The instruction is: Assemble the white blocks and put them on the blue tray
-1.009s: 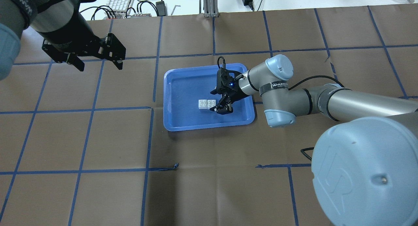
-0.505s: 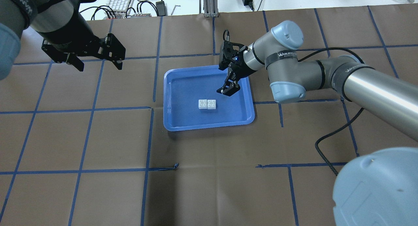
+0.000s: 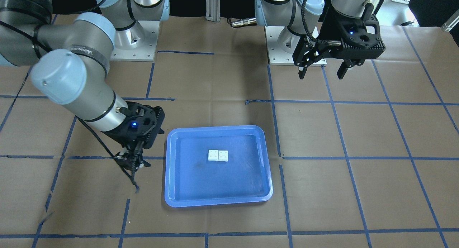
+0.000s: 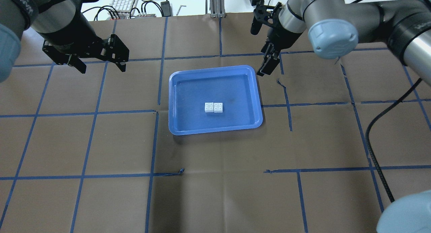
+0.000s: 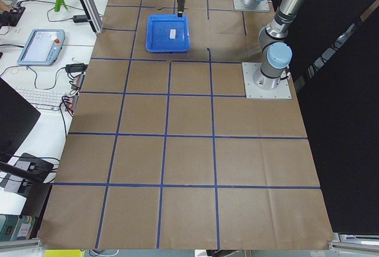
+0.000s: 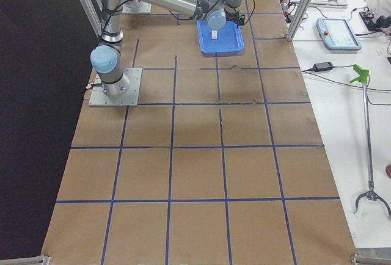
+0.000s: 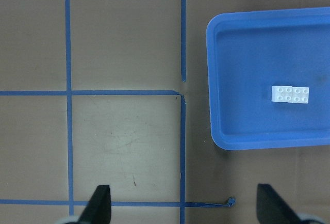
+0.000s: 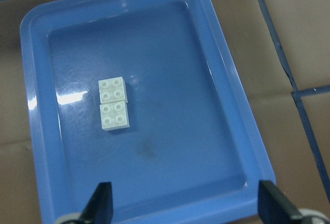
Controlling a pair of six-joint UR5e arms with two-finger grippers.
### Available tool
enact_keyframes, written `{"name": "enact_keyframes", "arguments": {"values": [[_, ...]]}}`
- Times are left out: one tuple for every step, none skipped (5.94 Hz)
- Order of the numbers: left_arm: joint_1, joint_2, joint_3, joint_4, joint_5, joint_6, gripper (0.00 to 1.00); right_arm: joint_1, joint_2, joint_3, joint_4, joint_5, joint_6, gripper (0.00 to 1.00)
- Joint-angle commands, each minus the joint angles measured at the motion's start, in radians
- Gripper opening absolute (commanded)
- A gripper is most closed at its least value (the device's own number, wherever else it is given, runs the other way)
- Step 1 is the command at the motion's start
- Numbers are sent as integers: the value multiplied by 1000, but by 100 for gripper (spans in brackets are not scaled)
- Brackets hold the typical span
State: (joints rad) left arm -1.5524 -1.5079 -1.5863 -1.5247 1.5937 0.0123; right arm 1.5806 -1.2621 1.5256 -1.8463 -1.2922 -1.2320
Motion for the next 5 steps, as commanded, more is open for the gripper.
{"name": "enact_keyframes", "arguments": {"values": [[0,0,0,0,0,0,99,-71,-51,-106,201,-143,235,100],[0,0,0,0,0,0,99,-73,-92,-128,232,-206,522,100],[2,2,2,-2,2,0,99,-68,-136,-133,286,-285,742,100],[0,3,2,-2,2,-2,99,-61,-167,-137,323,-277,1014,100],[0,3,2,-2,2,-2,99,-6,-189,-137,340,-282,1158,100]]}}
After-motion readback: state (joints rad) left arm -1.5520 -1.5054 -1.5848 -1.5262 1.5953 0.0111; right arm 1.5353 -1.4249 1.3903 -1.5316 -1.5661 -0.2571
